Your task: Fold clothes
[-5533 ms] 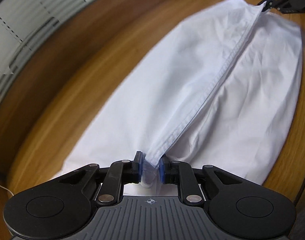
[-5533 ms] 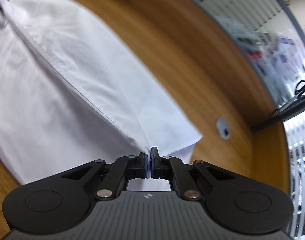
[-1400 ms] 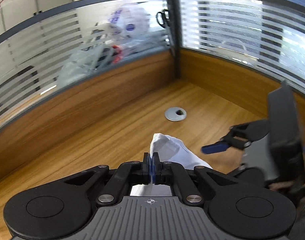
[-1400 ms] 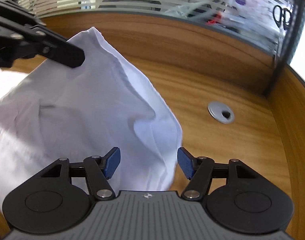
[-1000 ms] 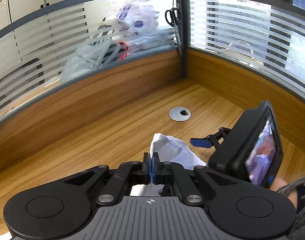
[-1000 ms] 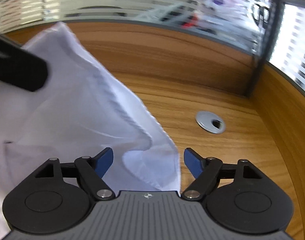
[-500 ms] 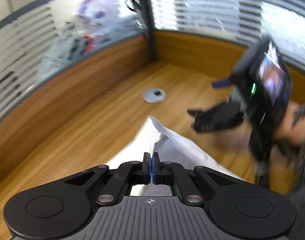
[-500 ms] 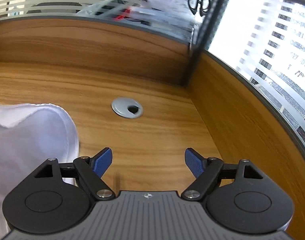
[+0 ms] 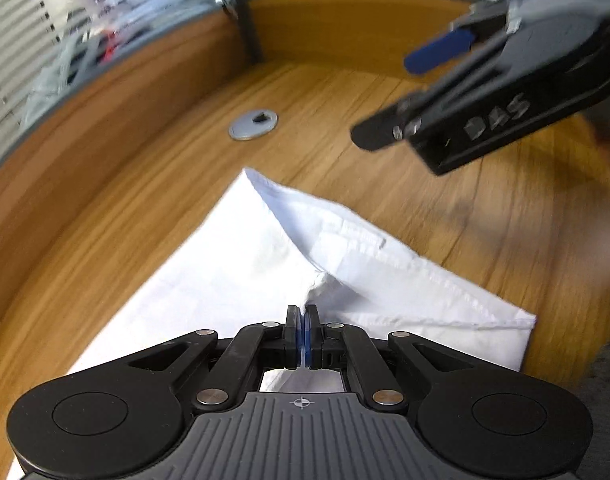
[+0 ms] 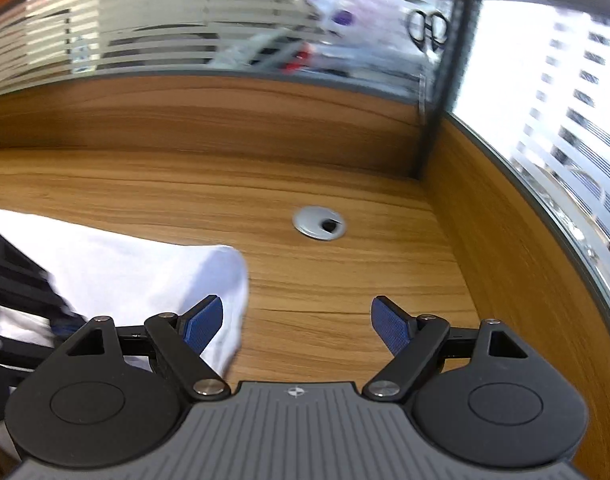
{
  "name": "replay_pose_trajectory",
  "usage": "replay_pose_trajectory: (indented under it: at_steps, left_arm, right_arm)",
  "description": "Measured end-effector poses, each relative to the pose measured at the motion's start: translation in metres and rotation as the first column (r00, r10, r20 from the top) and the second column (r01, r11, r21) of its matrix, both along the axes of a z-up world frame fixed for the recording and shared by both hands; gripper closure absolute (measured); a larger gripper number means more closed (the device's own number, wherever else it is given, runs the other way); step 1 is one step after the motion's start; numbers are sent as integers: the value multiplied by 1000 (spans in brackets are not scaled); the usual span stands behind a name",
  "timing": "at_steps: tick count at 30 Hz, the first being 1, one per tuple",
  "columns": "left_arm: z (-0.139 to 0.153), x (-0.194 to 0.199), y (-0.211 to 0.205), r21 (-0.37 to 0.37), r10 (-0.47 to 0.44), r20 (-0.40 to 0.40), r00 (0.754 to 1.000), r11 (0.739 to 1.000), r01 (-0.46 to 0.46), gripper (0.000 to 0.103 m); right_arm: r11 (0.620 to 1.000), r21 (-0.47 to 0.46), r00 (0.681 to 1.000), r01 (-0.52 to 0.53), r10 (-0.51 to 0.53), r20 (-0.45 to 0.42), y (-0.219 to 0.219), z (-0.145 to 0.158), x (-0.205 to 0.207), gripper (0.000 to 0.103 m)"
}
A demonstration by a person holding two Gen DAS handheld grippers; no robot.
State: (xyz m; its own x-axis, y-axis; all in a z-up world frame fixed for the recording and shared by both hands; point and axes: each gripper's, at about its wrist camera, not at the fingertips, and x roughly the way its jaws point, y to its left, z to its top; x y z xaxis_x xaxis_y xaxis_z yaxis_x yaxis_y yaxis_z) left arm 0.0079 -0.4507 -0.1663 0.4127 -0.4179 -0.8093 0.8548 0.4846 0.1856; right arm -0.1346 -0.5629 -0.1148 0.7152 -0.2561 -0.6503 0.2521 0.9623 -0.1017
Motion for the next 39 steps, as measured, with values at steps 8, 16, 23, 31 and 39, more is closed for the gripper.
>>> replay_pose_trajectory:
  at_steps: [8, 16, 23, 31, 39]
  left_arm:
    - [13, -8, 11, -75, 34, 14, 999, 997, -33, 48]
    - [62, -30, 86, -240, 180, 33, 983, 956, -167, 47]
    - [79, -32, 190, -264, 419, 25, 908, 878, -398, 47]
    - [77, -18, 303, -204, 552, 0, 834, 816, -540, 48]
    - [61, -7, 380, -170, 586, 34, 810, 802, -573, 60]
  right_arm:
    - [999, 7, 997, -52, 53, -53, 21, 14, 6, 17]
    - [995, -20, 993, -96, 94, -72, 45, 33, 12, 17]
    - [993, 50, 991, -109, 113, -73, 92, 40, 25, 17]
    - [977, 160, 984, -141, 156, -82, 177, 34, 47, 17]
    - [932, 221, 951, -286, 305, -57, 284, 22, 77, 21]
